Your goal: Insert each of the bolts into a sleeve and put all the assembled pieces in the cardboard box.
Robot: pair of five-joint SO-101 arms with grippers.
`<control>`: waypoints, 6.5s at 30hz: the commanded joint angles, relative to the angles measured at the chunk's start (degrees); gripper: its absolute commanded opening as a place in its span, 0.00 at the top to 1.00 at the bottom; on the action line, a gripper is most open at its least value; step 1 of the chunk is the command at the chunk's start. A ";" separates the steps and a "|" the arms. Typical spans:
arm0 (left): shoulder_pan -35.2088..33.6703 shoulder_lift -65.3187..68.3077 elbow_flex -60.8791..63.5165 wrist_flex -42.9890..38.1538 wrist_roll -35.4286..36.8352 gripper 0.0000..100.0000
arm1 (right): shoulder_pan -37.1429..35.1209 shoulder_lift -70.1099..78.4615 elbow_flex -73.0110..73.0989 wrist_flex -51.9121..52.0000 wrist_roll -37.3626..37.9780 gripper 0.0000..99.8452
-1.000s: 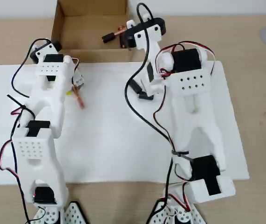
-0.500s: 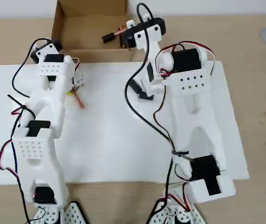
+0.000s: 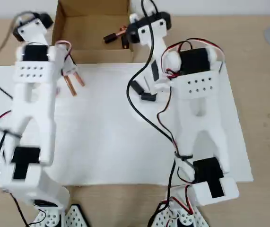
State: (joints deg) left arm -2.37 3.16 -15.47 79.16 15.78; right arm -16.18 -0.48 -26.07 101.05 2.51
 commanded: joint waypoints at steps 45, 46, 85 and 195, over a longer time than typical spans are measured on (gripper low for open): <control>7.30 -91.65 68.92 -29.36 -4.48 0.99 | -13.67 -91.12 81.98 -46.24 -5.54 0.99; 8.79 -92.62 69.80 -30.15 -4.40 0.99 | -13.85 -93.05 85.14 -49.05 -5.63 0.99; 27.25 -93.49 77.01 -42.37 -8.88 0.99 | -28.35 -110.64 122.77 -70.51 -12.92 0.99; 31.74 -94.02 86.68 -56.97 -16.53 0.99 | -28.26 -110.73 122.77 -84.22 -16.44 0.99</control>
State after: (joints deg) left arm 28.13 -90.46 74.90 21.05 -2.07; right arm -43.78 -103.60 96.92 18.51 -13.49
